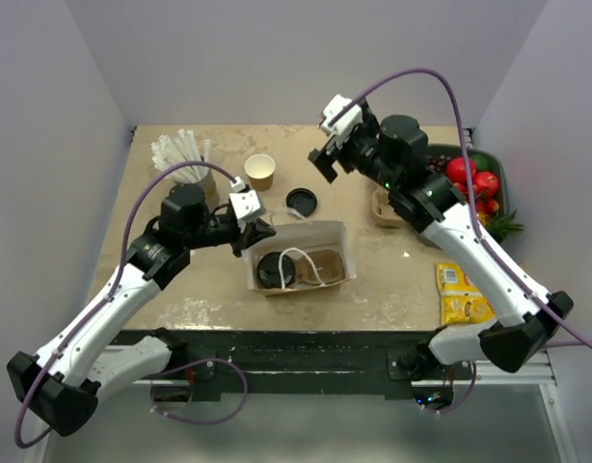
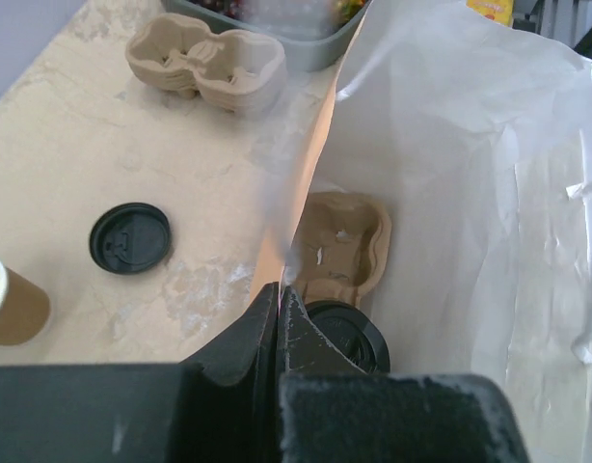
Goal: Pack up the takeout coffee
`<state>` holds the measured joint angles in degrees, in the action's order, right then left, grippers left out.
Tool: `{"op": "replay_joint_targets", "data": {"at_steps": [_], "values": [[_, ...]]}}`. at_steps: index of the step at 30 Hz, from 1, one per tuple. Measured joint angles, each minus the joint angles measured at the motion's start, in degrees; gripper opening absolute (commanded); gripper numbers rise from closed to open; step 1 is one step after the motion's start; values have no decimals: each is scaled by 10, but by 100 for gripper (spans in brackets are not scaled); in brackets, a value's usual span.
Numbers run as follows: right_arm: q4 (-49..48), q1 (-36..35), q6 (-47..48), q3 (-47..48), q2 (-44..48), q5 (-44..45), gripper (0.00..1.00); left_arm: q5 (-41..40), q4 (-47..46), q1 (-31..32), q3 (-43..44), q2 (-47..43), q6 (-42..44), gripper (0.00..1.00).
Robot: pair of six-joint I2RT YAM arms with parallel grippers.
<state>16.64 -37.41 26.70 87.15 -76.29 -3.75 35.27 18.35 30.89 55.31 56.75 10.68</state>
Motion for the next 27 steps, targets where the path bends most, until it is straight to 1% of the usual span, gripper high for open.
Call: {"op": "replay_joint_targets", "data": {"at_steps": [3,6,11,14,18,20,22,24,26,27], "values": [[-17,41,-36,20,-38,13,96,1,22,0,-9,-39,43,0],[-23,57,-54,20,-59,16,97,6,40,1,-9,-66,78,0],[-45,63,-68,21,-100,-2,99,12,64,3,-10,-65,102,0],[-46,68,-70,41,-137,-23,99,10,68,3,-17,-63,102,0],[-22,81,-62,131,-220,-79,97,-2,70,3,-11,-47,77,0],[-8,85,-56,190,-266,-108,92,-8,75,-1,1,-28,57,0],[8,89,-55,250,-314,-138,89,-8,83,-25,16,-3,37,0],[19,89,-58,304,-362,-165,89,-3,100,-73,34,22,24,0],[22,89,-66,330,-395,-184,90,-5,121,-111,52,45,18,0],[22,90,-74,335,-409,-191,90,-5,136,-124,64,58,17,2]]}}
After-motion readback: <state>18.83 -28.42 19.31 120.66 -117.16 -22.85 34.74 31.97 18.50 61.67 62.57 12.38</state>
